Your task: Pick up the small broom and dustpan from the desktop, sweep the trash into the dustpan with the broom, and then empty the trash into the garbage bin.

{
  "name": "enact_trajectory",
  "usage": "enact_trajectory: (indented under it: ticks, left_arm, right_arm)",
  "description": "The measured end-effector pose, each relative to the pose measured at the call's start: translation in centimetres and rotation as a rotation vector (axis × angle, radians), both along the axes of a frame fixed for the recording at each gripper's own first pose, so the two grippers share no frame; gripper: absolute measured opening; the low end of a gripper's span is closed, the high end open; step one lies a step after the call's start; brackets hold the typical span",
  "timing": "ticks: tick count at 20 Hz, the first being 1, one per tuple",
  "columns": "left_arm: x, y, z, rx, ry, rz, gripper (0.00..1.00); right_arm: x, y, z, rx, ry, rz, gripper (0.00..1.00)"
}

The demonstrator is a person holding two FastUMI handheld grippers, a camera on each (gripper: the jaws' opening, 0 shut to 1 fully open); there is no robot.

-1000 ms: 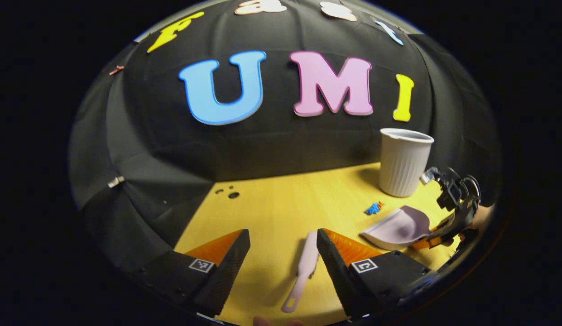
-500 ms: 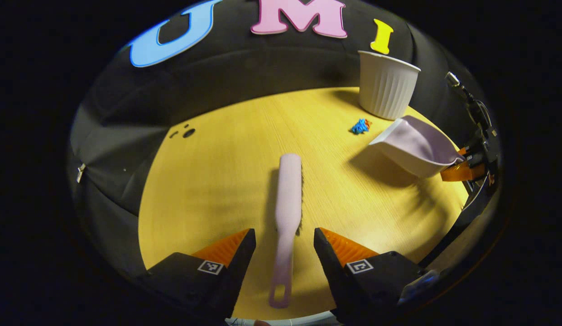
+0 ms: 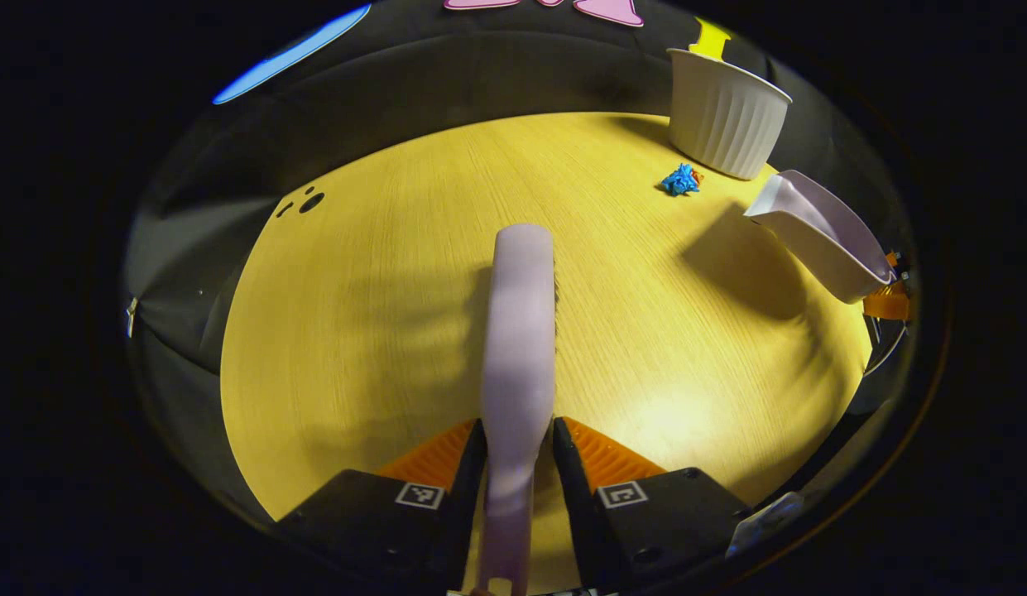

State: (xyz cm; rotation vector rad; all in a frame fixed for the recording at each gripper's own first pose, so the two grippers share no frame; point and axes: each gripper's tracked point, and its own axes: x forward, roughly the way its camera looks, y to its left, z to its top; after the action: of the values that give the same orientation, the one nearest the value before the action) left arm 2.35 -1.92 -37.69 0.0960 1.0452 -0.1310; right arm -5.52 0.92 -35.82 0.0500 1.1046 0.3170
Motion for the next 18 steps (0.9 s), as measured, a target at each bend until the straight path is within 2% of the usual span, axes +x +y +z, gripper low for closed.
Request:
enact_trajectory:
  ticks: [1, 2, 3, 4, 7, 10, 13, 14, 15, 16, 18]
  left_arm:
    - [-0.2, -0.1, -0.5, 0.004, 0.012, 0.003, 0.48]
    - [-0.2, -0.4, -0.5, 0.000, 0.011, 0.007, 0.37]
    - [0.0, -0.4, -0.6, 0.005, 0.006, 0.014, 0.37]
    - [0.0, -0.3, -0.6, 0.013, 0.011, 0.012, 0.30]
    - [1.4, -0.4, 0.5, 0.047, -0.021, -0.031, 0.27]
    - [5.6, -2.2, 3.2, 0.023, -0.095, -0.048, 0.24]
    - [10.7, -4.8, 5.4, -0.007, -0.156, -0.087, 0.27]
    - [12.4, -6.0, 6.0, -0.009, -0.168, -0.115, 0.24]
    - [13.9, -7.1, 6.3, -0.011, -0.176, -0.149, 0.27]
    - [15.3, -8.4, 6.5, -0.012, -0.179, -0.188, 0.27]
    - [17.7, -10.8, 5.9, 0.002, -0.171, -0.273, 0.26]
  right_arm:
    - [0.0, -0.1, 0.1, -0.006, 0.001, 0.010, 0.37]
    - [-0.1, -0.1, 0.1, -0.010, 0.001, 0.021, 0.37]
    - [-0.1, -0.1, 0.1, -0.012, 0.001, 0.031, 0.37]
    - [-0.1, -0.1, 0.2, -0.015, 0.002, 0.042, 0.37]
    - [-0.2, -0.6, 0.0, -0.030, 0.054, 0.076, 0.37]
    - [0.3, -1.4, -0.1, -0.043, 0.108, 0.120, 0.37]
    - [1.1, -2.9, -0.9, -0.070, 0.182, 0.149, 0.37]
    - [1.4, -3.4, -1.4, -0.082, 0.203, 0.159, 0.37]
    - [1.7, -3.8, -1.8, -0.094, 0.216, 0.167, 0.37]
    - [1.9, -4.1, -2.3, -0.101, 0.226, 0.176, 0.34]
    - [2.2, -4.3, -2.9, -0.098, 0.238, 0.185, 0.37]
